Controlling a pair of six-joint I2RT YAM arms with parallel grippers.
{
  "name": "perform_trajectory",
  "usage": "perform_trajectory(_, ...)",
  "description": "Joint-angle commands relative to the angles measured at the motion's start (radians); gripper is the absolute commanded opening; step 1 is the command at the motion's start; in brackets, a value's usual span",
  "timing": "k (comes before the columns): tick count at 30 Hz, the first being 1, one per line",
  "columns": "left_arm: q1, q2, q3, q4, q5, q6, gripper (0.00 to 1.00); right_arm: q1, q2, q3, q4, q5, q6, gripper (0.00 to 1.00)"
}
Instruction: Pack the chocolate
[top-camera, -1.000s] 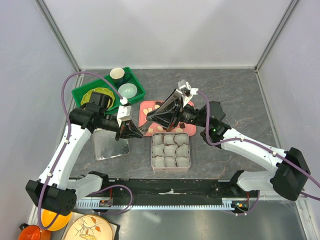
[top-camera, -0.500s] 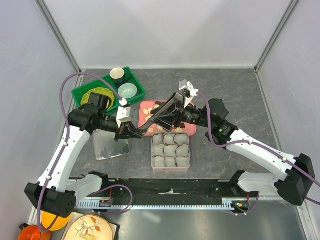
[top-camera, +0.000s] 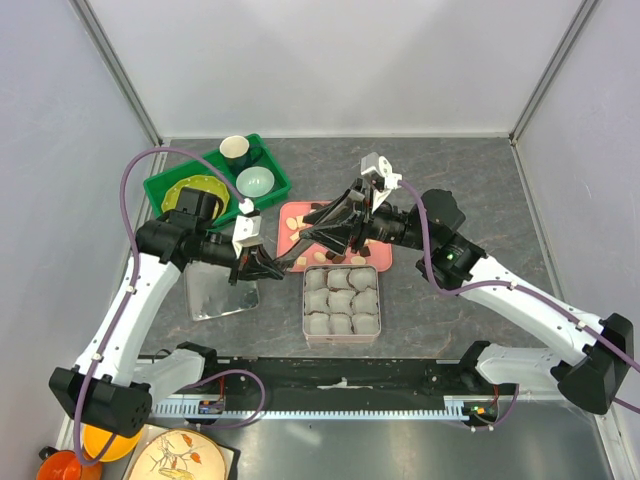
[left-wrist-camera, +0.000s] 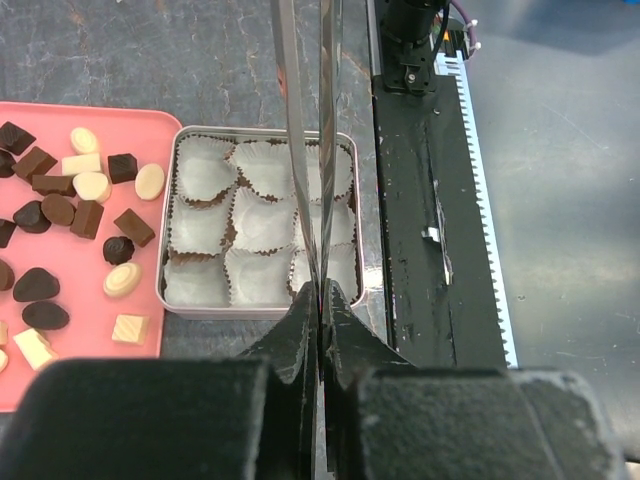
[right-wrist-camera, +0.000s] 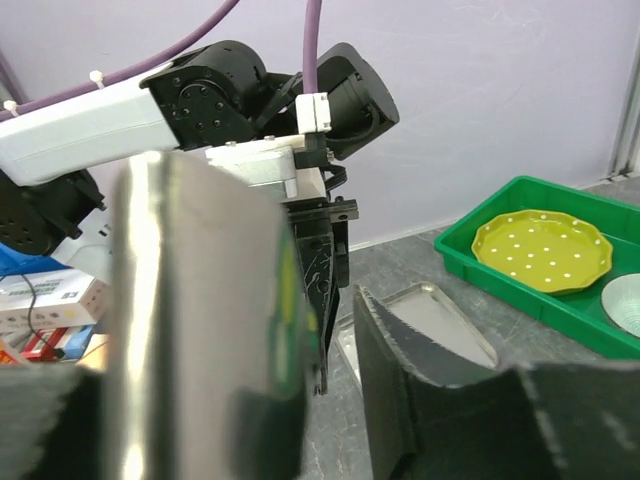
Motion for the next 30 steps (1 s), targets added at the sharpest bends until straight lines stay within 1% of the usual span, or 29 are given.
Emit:
perform_trajectory(1, 0.0, -0.022, 0.003, -0.028, 0.019, 0.04, 0.02, -0.003, -0.001, 0.048, 0.0, -0.049, -0.011, 0.43)
perform_trajectory(3, 0.001, -0.022, 0.003, -0.04, 0.015, 0.047, 0.02, -0.003, -0.001, 0.062, -0.02, -0.084, -0.023, 0.43)
perform_trajectory(9, 0.0, -0.022, 0.003, -0.071, 0.012, 0.073, 0.02, -0.006, 0.001, 0.125, -0.176, -0.154, -0.096, 0.42)
perform_trajectory(14, 0.0, -0.025, 0.009, -0.076, 0.015, 0.071, 0.02, -0.006, -0.001, 0.126, -0.18, -0.167, -0.095, 0.41)
perform_trajectory(22, 0.0, -0.03, 0.023, -0.092, 0.018, 0.071, 0.01, -0.005, 0.008, 0.109, -0.174, -0.186, -0.084, 0.34)
perform_trajectory(25, 0.0, -0.031, 0.025, -0.097, 0.022, 0.071, 0.02, -0.005, 0.005, 0.099, -0.161, -0.18, -0.08, 0.29)
perform_trajectory(26, -0.002, -0.031, 0.025, -0.096, 0.024, 0.073, 0.02, -0.005, 0.005, 0.096, -0.158, -0.166, -0.078, 0.22)
perform_trajectory(30, -0.002, -0.03, 0.026, -0.102, 0.03, 0.068, 0.02, -0.006, -0.021, 0.074, -0.128, -0.132, -0.077, 0.13)
